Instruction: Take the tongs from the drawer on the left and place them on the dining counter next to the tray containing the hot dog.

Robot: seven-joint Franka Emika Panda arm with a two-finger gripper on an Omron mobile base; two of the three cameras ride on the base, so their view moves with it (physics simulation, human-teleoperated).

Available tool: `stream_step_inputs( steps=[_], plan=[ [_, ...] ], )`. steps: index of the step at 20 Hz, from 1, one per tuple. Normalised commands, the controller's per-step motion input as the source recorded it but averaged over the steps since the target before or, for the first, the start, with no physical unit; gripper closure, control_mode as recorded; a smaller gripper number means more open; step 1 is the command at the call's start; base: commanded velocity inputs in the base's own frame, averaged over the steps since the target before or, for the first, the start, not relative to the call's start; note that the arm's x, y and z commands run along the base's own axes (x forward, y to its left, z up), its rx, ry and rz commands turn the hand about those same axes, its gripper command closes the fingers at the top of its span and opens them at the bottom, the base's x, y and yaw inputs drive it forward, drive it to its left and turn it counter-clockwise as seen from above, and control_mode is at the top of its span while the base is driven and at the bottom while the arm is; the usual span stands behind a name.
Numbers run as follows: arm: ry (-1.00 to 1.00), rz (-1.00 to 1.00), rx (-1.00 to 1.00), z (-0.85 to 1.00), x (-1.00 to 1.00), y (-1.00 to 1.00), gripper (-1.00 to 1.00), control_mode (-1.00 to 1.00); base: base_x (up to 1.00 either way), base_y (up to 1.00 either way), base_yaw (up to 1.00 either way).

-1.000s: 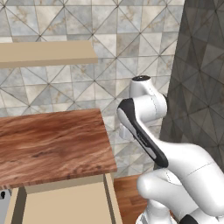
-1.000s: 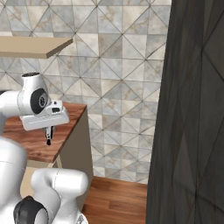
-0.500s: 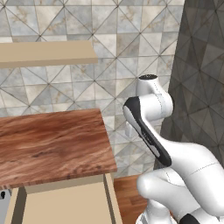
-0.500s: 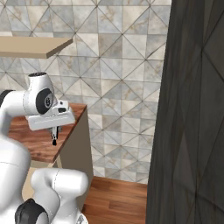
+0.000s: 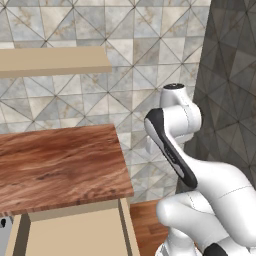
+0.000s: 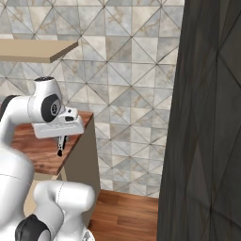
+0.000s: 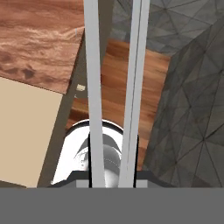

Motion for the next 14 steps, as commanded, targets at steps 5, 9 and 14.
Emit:
stream_step_inputs(
  steps=[5, 9, 14],
  plan=[
    [-0.01, -0.16, 0.0, 0.13, 0.0, -0.21, 1.0, -1.0, 0.0, 0.0, 0.0],
    [0.0, -0.14, 0.0, 0.22, 0.0, -0.18, 1.0, -1.0, 0.0, 0.0, 0.0],
    [-0.01, -0.07, 0.0, 0.28, 0.0, -0.03, 1.0, -1.0, 0.0, 0.0, 0.0]
  ],
)
